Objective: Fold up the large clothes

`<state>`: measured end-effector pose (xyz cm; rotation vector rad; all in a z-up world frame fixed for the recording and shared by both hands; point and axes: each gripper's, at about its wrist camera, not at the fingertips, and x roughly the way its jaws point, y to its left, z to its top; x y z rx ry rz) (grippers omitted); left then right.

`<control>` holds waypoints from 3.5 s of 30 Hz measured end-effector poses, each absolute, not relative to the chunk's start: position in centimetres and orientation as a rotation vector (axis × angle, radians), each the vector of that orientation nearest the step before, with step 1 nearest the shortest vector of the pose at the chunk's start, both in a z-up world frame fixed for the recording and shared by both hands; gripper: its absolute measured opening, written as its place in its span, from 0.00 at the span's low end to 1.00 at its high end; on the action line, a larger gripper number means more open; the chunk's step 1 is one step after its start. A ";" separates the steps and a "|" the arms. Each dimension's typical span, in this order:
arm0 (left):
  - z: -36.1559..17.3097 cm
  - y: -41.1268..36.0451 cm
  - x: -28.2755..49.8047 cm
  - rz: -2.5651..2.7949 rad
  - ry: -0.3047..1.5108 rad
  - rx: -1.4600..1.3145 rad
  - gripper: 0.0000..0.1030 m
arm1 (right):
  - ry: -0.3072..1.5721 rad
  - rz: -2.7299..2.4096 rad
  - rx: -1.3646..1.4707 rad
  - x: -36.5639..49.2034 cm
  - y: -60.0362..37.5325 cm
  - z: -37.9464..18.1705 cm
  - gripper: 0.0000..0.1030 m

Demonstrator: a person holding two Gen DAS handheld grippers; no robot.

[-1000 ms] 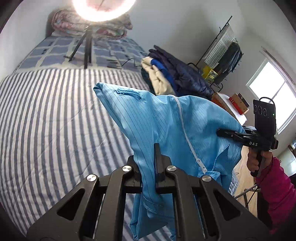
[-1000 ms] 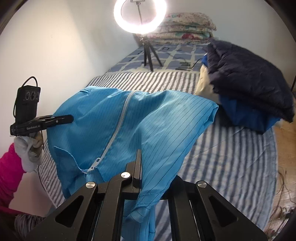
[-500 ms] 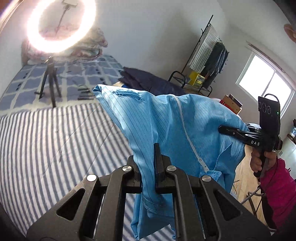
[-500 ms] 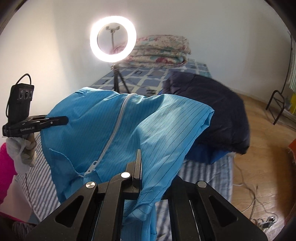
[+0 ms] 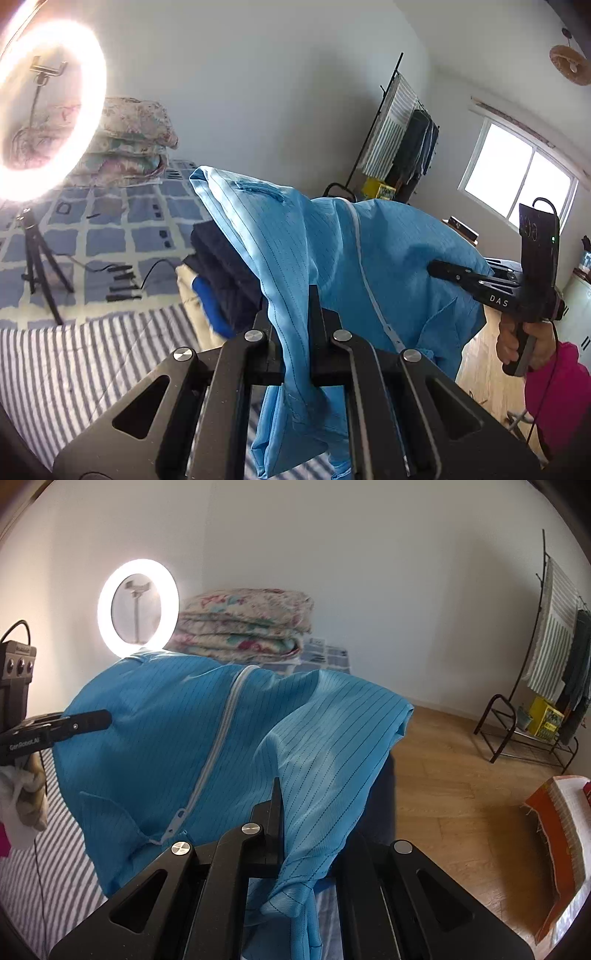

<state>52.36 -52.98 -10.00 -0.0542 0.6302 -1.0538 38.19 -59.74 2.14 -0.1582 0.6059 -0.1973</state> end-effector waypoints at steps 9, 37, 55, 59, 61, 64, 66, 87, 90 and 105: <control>-10.4 -60.1 56.7 -1.024 0.597 -0.068 0.05 | 0.542 -0.319 -0.210 42.7 -63.9 2.9 0.03; -20.6 -61.8 60.2 -0.787 0.768 0.051 0.49 | 0.750 -0.577 -0.071 44.3 -74.8 -5.5 0.38; -15.2 -55.4 52.8 -0.806 0.650 0.100 0.49 | 0.664 -0.607 0.004 38.9 -71.8 -2.1 0.38; -12.5 -53.4 48.5 -0.837 0.611 0.098 0.49 | 0.626 -0.567 -0.006 37.0 -68.7 -0.4 0.38; -11.1 -52.3 45.9 -0.847 0.595 0.113 0.49 | 0.606 -0.545 -0.005 35.2 -66.8 0.7 0.38; -8.7 -50.3 41.8 -0.851 0.564 0.127 0.53 | 0.573 -0.502 -0.006 31.8 -63.6 2.6 0.46; -7.0 -48.6 39.0 -0.845 0.557 0.115 0.72 | 0.559 -0.484 -0.015 29.5 -61.6 3.7 0.52; 1.2 -32.2 19.4 -0.774 0.402 0.161 1.00 | 0.467 -0.411 -0.079 11.7 -45.5 7.1 0.70; 0.6 -31.1 18.3 -0.748 0.400 0.171 1.00 | 0.456 -0.399 -0.073 10.4 -44.1 6.3 0.71; -2.0 -31.4 16.3 -0.735 0.424 0.237 1.00 | 0.473 -0.408 -0.069 7.3 -40.8 2.7 0.80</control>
